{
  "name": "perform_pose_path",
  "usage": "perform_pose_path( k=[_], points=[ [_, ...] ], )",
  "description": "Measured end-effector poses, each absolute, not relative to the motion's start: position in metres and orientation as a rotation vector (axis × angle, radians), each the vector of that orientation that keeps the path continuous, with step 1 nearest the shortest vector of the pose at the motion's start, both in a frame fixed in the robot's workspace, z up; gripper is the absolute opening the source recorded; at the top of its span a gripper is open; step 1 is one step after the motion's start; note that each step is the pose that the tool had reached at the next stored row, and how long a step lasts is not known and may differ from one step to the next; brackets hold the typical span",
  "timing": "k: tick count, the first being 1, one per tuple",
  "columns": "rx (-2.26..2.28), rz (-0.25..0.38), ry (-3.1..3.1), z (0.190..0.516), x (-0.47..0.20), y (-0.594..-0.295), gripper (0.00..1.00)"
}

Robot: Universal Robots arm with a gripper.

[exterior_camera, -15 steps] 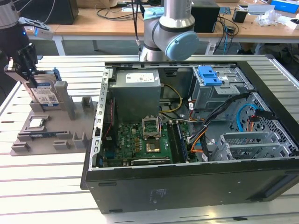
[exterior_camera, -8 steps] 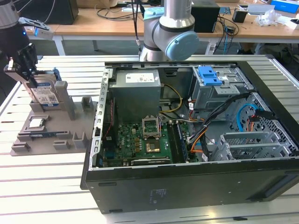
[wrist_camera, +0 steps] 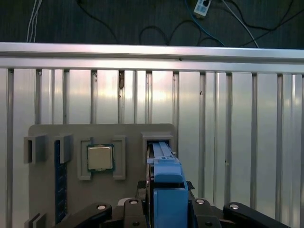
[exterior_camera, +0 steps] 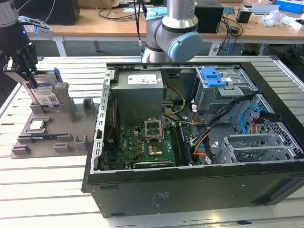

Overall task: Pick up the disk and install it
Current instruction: 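Pick up the disk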

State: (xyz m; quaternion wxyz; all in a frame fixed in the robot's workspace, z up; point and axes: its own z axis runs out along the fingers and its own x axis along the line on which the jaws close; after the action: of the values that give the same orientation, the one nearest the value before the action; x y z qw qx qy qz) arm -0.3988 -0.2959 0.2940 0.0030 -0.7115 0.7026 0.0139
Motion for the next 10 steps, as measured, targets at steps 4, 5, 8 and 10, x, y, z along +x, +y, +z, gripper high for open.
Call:
perform_pose_path(
  k=[4, 5, 8, 10],
  points=[
    [-2.231, 0.044, 2.203, 0.302, -0.399, -0.296, 0.37],
    [-2.231, 0.043, 2.203, 0.305, -0.399, -0.296, 0.37],
    [-2.231, 0.043, 2.203, 0.314, -0.399, -0.296, 0.37],
    [-2.231, 0.043, 2.203, 0.318, -0.399, -0.296, 0.37]
  ],
)
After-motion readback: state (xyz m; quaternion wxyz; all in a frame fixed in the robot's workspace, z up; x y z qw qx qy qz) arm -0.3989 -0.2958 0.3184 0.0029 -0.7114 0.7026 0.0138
